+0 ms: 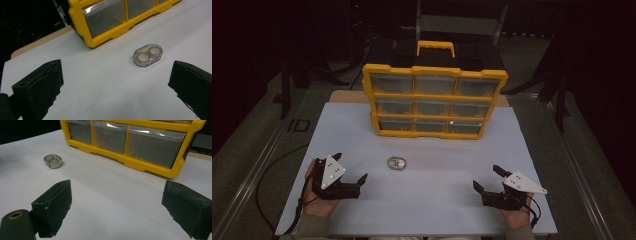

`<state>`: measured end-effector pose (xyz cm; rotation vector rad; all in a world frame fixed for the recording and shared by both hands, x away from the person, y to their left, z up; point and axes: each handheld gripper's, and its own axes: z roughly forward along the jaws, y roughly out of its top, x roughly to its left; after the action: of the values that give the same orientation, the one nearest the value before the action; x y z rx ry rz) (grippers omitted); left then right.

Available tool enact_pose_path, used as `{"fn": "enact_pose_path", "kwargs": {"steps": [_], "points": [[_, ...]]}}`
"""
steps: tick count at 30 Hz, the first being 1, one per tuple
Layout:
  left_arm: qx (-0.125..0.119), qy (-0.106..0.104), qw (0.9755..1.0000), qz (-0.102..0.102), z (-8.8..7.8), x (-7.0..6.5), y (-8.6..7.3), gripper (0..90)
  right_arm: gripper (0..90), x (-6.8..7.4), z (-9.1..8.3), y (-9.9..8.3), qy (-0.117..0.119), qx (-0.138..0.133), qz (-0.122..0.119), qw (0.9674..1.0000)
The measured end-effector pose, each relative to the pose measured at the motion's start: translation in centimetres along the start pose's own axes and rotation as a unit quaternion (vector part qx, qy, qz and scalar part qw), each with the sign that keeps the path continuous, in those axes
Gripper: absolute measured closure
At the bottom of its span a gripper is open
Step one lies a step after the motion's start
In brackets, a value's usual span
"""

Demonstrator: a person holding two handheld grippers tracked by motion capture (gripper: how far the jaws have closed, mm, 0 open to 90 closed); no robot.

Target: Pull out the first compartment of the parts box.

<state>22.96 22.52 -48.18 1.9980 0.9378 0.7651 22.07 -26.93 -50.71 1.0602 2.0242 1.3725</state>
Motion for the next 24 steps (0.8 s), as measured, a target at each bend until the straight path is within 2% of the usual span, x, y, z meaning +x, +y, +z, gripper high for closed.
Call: {"fn": "enact_pose_path", "kwargs": {"steps": [15, 24], "points": [[0.010, -0.001, 0.9994, 0.033, 0.6, 0.6, 2.2, 0.3, 9.6, -0.1, -0.1, 0.0, -0.004, -0.002, 0.000, 1.0000], [0.018, -0.005, 0.9981, 0.059, 1.2, 0.6, 3.5, 0.3, 9.6, 0.0, -0.1, 0.0, -0.003, 0.000, 0.002, 1.0000]]}}
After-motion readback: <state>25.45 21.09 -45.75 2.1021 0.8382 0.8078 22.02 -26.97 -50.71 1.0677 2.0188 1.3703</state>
